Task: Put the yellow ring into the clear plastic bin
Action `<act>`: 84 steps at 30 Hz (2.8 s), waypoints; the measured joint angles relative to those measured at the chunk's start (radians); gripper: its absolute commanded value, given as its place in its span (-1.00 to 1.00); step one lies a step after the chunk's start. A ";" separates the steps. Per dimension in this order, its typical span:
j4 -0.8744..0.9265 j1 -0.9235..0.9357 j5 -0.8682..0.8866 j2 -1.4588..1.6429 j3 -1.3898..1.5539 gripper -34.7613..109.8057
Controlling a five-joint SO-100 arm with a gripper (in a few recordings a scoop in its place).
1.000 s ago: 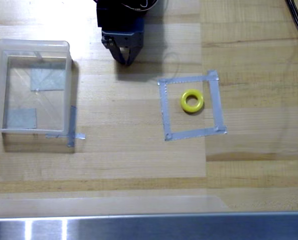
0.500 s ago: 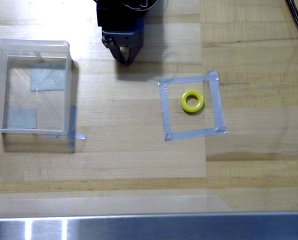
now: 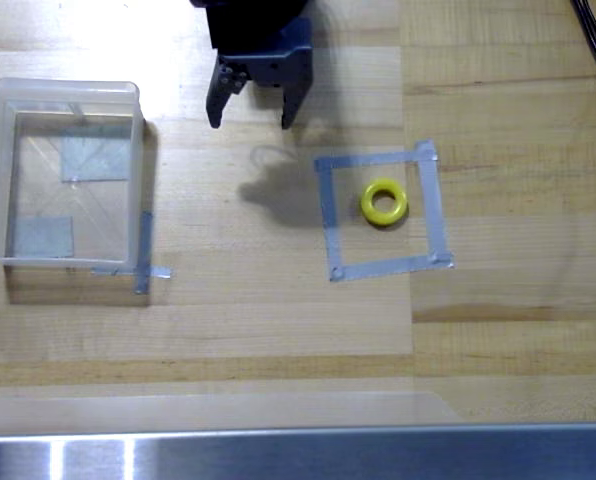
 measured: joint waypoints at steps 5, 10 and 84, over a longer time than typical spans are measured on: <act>-0.055 -0.184 0.114 -0.370 -0.215 0.21; -0.071 -0.337 0.196 -0.672 -0.460 0.26; -0.359 -0.298 0.219 -1.011 -0.434 0.26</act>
